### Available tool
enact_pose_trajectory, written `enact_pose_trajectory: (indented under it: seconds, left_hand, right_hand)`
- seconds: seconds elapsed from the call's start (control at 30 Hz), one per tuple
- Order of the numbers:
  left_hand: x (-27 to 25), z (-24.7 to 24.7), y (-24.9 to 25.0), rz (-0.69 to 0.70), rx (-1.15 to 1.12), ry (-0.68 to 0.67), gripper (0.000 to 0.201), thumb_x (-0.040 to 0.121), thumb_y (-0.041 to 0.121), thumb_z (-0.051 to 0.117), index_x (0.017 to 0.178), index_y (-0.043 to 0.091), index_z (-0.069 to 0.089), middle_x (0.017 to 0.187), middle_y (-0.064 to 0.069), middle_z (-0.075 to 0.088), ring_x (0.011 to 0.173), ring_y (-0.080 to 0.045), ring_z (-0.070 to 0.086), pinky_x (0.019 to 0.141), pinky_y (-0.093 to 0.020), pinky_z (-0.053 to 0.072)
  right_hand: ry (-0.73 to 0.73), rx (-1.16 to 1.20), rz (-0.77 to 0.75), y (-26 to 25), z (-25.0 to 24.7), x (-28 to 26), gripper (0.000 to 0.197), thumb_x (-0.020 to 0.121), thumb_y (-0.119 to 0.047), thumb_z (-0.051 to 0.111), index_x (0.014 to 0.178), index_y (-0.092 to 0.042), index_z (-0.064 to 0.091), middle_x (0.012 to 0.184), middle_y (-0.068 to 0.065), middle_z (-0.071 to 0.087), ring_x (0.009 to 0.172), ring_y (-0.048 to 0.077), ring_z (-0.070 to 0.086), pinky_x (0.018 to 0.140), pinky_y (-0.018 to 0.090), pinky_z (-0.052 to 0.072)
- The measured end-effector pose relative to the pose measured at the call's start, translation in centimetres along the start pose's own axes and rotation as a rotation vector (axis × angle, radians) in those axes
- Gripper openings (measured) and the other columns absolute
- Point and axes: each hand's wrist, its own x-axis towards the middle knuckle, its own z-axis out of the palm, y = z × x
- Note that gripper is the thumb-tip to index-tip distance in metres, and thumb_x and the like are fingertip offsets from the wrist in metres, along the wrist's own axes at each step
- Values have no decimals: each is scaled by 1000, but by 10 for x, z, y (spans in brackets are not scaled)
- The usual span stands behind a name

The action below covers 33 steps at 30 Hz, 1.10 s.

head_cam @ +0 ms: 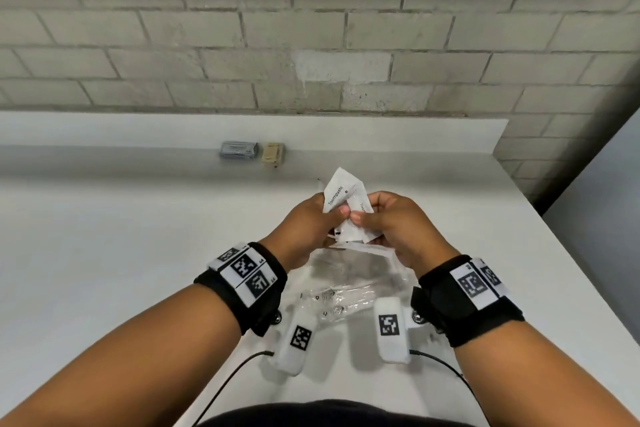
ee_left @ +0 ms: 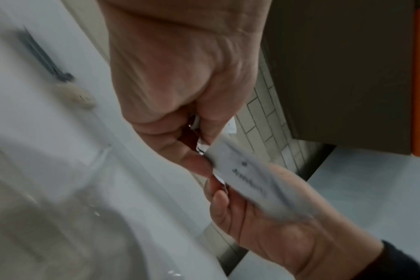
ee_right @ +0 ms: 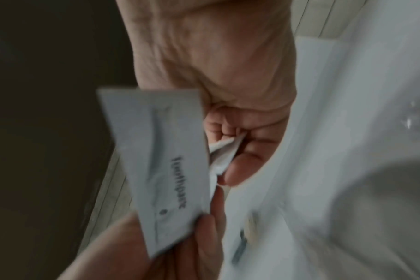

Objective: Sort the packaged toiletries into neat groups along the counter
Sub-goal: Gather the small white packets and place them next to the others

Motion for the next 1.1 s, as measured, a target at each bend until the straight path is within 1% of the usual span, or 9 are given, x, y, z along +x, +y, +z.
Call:
enact_pose_trajectory:
  seconds: [0.2,0.33,0.43,0.6,0.77,0.87,0.97,1.03,1.1]
  left_hand:
    - [-12,-23,-12,-96,-159,-6,23,99,14,48,119,8,57,101,-12,68,87,-26,67,74,-36,60]
    - [-11,-32,-21,-160,-195,61,7,94,2,54,95,7,60,87,-6,66,76,-17,65,64,-22,60]
    - [-10,-43,-29,-223,-209,125,12,90,-5,57,91,6,61,86,-7,62,74,-16,63,64,-17,59]
    - [-6,-64,-32,-266,-291,177,15,93,0,54,106,2,62,81,-7,67,70,-15,64,63,-21,58]
    - [-6,-68,-20,-331,-346,16,16,97,17,52,99,8,65,75,-2,67,61,-10,63,56,-21,58]
    - [-5,-64,-16,-344,-306,-6,4,90,5,61,92,7,60,77,-3,60,63,-10,60,53,-19,58]
    - [-1,-63,-16,-307,-268,50,9,86,0,64,89,8,61,80,-3,63,66,-12,62,53,-18,57]
    - [2,-65,-17,-260,-270,90,10,86,-1,64,92,7,63,86,-6,67,71,-15,64,53,-18,57]
    - [4,-68,-18,-228,-280,126,11,86,-2,64,94,6,63,90,-8,69,74,-18,65,54,-19,58]
  right_hand:
    - [-4,-38,91,7,32,11,16,76,2,72,84,-10,65,79,11,68,66,23,65,59,29,53]
    - [25,-22,105,12,45,19,15,75,4,71,83,-6,63,80,16,68,65,26,67,59,31,55]
    - [75,14,54,9,46,22,14,80,4,67,79,-8,59,75,10,65,60,20,63,50,26,52]
    - [138,-464,-509,17,35,21,27,74,9,66,72,-18,65,86,-9,57,82,7,58,77,12,43]
    - [182,-924,-940,40,35,17,27,68,3,51,74,-11,74,97,9,64,96,21,54,78,28,47]
    - [195,-918,-913,44,33,22,28,73,1,53,79,-13,77,103,11,65,97,23,59,82,27,48]
    - [160,-882,-862,41,27,22,29,74,4,60,85,-14,79,102,7,65,94,14,60,83,14,44]
    - [154,-753,-664,36,21,21,22,79,4,63,85,-13,77,89,0,63,81,12,62,77,13,46]
    - [161,-539,-314,28,15,21,4,82,-4,67,78,-6,68,77,2,63,71,18,63,71,30,52]
